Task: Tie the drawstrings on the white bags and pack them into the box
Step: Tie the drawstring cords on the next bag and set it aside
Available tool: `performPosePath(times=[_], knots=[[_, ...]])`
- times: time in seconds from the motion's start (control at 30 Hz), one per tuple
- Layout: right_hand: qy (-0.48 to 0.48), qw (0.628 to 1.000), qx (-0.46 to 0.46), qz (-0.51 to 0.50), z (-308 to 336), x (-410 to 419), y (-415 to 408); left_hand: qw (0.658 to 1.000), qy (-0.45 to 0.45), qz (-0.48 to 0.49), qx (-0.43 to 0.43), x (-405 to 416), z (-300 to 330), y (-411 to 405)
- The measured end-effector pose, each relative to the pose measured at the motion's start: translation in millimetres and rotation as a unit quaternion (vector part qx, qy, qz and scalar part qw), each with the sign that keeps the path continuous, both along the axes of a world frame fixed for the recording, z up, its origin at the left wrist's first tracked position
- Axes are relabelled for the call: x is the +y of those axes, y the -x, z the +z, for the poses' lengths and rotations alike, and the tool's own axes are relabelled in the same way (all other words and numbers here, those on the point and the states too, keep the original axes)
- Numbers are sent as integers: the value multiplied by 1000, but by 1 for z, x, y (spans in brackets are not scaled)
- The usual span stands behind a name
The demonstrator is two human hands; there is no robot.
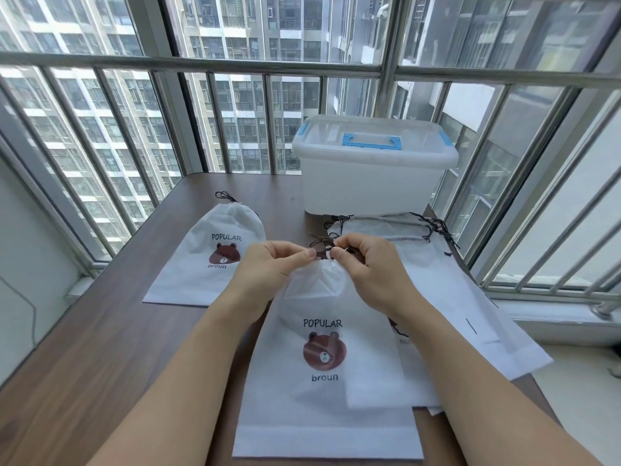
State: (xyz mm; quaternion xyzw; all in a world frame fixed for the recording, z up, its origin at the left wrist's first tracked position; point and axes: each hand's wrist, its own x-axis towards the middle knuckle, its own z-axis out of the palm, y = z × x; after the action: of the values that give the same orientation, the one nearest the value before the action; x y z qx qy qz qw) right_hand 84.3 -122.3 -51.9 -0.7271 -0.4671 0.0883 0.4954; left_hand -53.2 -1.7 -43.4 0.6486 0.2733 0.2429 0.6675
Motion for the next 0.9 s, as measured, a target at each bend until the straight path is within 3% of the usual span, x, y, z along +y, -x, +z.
performPosePath(times=[0.13, 0.23, 0.33, 0.43, 0.53, 0.63, 0.77, 0.9], knots=[[0, 997, 74, 20, 0, 1, -2, 998, -11, -46, 46, 2, 3, 1], [-6, 992, 123, 32, 0, 1, -3, 993, -91, 0, 76, 4, 0, -4], [-15, 987, 154, 39, 1, 1, -4, 992, -97, 53, 67, 7, -2, -5], [-11, 988, 152, 32, -1, 1, -5, 978, -161, 130, 1, 3, -6, -4], [-13, 987, 155, 42, -3, 3, -3, 923, -311, 199, -108, -10, -2, -1], [-31, 986, 153, 54, -5, 5, -2, 852, -469, 167, -159, -20, -1, -2], [-47, 983, 158, 80, -5, 6, 0, 862, -486, 87, -112, -22, -11, -10], [-47, 981, 160, 103, -2, 4, 0, 877, -464, 92, -87, -15, -13, -11]])
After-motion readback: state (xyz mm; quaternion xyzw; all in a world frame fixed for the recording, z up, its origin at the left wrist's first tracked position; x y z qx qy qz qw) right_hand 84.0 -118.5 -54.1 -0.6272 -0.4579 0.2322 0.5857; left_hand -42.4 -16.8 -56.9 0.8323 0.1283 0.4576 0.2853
